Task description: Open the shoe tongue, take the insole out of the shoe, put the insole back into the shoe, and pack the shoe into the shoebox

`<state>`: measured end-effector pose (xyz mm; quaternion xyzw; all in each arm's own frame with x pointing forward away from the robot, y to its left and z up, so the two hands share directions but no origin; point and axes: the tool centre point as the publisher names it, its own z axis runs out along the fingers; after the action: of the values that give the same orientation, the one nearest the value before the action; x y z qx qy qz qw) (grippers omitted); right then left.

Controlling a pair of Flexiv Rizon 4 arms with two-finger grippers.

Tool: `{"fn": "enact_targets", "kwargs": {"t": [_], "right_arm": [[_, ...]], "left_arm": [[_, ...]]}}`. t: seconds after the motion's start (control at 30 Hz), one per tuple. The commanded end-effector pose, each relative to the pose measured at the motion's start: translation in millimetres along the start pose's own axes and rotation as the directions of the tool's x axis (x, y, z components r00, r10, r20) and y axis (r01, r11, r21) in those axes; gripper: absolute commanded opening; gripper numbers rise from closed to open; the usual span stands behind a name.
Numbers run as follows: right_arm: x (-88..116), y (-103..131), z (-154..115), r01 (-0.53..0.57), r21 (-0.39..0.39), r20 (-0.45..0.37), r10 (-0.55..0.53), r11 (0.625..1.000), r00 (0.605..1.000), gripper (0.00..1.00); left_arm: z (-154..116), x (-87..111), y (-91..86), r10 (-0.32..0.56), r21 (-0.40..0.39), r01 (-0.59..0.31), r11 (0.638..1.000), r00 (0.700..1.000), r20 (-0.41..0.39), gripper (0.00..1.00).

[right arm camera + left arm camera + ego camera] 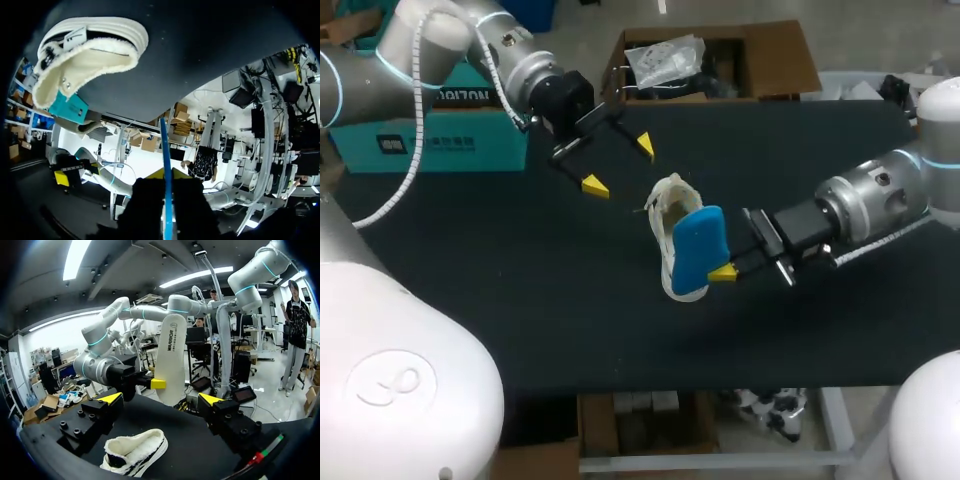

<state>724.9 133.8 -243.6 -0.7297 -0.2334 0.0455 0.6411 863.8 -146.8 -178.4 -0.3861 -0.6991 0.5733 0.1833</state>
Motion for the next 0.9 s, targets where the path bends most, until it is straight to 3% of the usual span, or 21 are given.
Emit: {"fn": "enact_targets", "kwargs": {"t": [0.03,0.33,0.9], "right_arm": [[-6.0,-4.8,0.4,0.032,0.018,0.020,-0.033,0.999,0.999,0.00],[-12.0,-4.4,7.9,0.018,0.031,0.066,-0.020,0.999,0.998,0.00],[-25.5,-5.4,14.0,0.040,0.044,0.064,-0.043,0.998,0.997,0.00]], "left_arm": [[-13.9,-3.8,13.4,0.018,0.038,-0.009,0.999,0.967,-0.254,1.00],[-16.1,-3.2,16.5,0.035,0.024,-0.029,0.999,0.957,-0.287,1.00],[-12.3,-9.1,16.1,0.057,0.027,-0.051,0.998,0.944,-0.325,1.00]]}}
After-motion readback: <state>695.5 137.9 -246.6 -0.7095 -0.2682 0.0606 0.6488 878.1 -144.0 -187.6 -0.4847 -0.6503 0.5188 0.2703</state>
